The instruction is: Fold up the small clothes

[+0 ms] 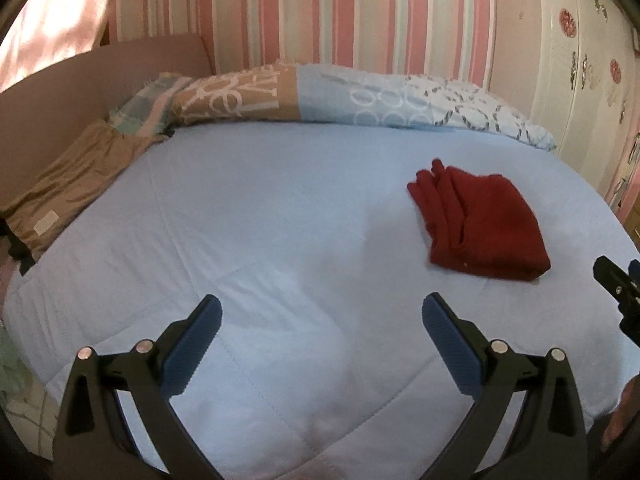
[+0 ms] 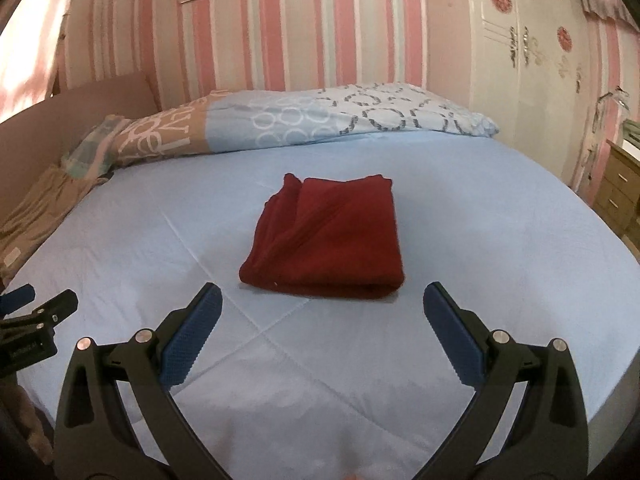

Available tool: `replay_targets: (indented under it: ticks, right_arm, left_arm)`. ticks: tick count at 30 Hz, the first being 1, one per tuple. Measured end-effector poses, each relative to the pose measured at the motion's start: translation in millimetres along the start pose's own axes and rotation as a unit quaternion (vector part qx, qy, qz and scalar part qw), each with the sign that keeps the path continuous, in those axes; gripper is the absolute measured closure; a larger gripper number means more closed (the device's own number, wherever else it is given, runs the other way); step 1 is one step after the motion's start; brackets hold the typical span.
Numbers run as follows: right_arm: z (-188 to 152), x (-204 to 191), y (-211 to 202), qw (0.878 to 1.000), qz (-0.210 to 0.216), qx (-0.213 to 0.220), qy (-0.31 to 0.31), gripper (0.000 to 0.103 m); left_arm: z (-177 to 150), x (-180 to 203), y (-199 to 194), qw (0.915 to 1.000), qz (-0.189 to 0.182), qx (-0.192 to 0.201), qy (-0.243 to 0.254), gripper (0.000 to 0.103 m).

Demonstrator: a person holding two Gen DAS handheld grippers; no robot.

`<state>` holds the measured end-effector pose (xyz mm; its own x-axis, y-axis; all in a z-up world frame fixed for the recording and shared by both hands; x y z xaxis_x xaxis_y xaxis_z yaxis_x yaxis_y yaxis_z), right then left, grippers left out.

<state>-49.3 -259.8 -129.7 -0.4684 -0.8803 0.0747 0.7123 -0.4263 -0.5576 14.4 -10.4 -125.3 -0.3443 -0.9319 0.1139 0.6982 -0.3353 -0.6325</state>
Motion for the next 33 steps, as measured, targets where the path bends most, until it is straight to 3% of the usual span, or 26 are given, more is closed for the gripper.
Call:
replay_targets:
  ticks: [20, 33]
  right_arm:
    - [29, 7, -75, 1.0, -0.016, 0.026, 0.006, 0.003]
    - [33, 7, -80, 0.999, -0.021, 0.036, 0.007, 0.003]
  left_arm:
    - [35, 14, -82, 0.9985, 0.004, 0.054, 0.006, 0.002]
    - [35, 11, -88, 0.9983, 0.005, 0.058, 0.009, 0.002]
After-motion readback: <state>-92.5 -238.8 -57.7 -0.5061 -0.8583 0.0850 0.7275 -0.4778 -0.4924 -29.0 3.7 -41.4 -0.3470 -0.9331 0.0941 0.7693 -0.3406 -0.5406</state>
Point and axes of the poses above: each gripper's, at about its wrist camera, not at the fingertips, and y roughly the way its jaws point, x to its right, z to its top, the point moved 8 cm from there along y, roughly the way its jaws point, and after that the axes turned 12 degrees about -z, right-handed, at the moved point
